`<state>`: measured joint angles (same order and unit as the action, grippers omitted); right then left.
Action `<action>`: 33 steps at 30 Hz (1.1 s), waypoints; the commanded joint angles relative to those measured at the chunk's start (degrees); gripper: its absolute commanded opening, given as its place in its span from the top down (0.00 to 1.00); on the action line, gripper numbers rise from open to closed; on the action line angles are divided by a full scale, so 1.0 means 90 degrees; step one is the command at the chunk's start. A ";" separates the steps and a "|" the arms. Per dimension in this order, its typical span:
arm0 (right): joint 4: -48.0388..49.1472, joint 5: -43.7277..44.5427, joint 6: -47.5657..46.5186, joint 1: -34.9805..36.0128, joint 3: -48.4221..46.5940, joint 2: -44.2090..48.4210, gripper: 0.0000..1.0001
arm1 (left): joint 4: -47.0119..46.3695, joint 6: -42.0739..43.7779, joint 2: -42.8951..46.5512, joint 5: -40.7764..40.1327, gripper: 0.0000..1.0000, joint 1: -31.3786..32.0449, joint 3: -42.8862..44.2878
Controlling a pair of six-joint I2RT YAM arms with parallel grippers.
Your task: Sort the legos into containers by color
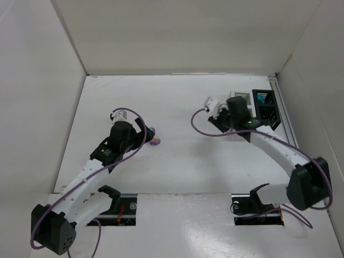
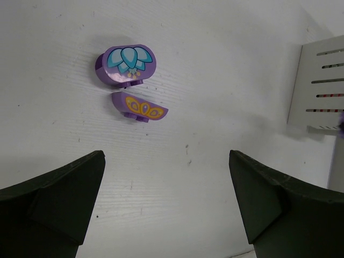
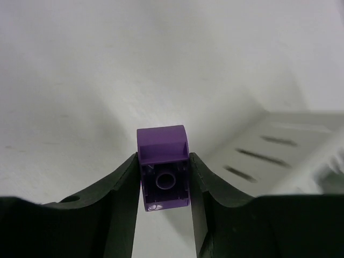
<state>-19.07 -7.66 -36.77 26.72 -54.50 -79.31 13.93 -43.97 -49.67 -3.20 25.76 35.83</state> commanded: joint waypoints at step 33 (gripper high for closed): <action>-0.0606 0.0226 -0.0376 -0.1186 -0.1308 0.0884 0.17 | -0.0523 -0.0085 -0.0878 -0.0425 0.01 -0.0030 0.0277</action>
<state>-27.83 0.40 -35.33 5.06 -66.32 -71.57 9.04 -42.85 -61.10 -4.69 25.76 38.02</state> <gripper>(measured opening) 0.828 0.989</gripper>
